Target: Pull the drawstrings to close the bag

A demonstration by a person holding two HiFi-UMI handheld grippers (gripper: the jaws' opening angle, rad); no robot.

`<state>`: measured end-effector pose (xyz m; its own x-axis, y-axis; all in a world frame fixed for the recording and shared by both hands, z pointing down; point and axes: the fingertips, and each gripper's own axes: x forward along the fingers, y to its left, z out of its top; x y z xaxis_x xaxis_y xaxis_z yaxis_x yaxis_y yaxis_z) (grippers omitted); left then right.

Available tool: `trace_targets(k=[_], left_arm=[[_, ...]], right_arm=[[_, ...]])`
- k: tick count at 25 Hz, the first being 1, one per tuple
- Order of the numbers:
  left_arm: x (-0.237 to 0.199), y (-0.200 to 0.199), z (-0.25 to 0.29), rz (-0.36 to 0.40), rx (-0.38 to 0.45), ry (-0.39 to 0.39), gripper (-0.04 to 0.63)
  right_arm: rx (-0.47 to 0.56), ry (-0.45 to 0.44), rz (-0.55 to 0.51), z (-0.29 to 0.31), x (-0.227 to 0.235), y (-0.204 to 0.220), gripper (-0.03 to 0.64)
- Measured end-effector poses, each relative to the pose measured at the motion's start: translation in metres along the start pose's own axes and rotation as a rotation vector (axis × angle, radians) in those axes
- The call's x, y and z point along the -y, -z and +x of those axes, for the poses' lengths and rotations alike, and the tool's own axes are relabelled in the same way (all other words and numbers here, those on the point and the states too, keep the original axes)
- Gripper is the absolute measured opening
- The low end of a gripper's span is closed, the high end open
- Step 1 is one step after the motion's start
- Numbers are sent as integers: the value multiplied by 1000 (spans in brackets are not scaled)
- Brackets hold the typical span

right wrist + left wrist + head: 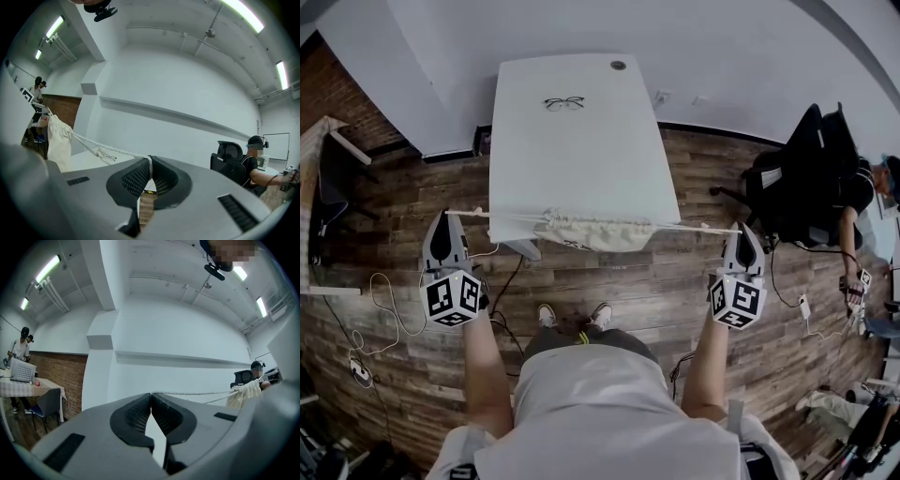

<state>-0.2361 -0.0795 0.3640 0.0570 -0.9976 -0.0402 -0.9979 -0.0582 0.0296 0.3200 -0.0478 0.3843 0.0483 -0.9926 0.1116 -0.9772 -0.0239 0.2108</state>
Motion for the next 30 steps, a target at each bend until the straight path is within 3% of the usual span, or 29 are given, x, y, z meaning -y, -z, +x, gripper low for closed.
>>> trace_targets(k=[30], left_arm=[[-11, 12, 20, -32, -27, -6, 20]], right_arm=[[-2, -18, 45, 33, 1, 3, 35]])
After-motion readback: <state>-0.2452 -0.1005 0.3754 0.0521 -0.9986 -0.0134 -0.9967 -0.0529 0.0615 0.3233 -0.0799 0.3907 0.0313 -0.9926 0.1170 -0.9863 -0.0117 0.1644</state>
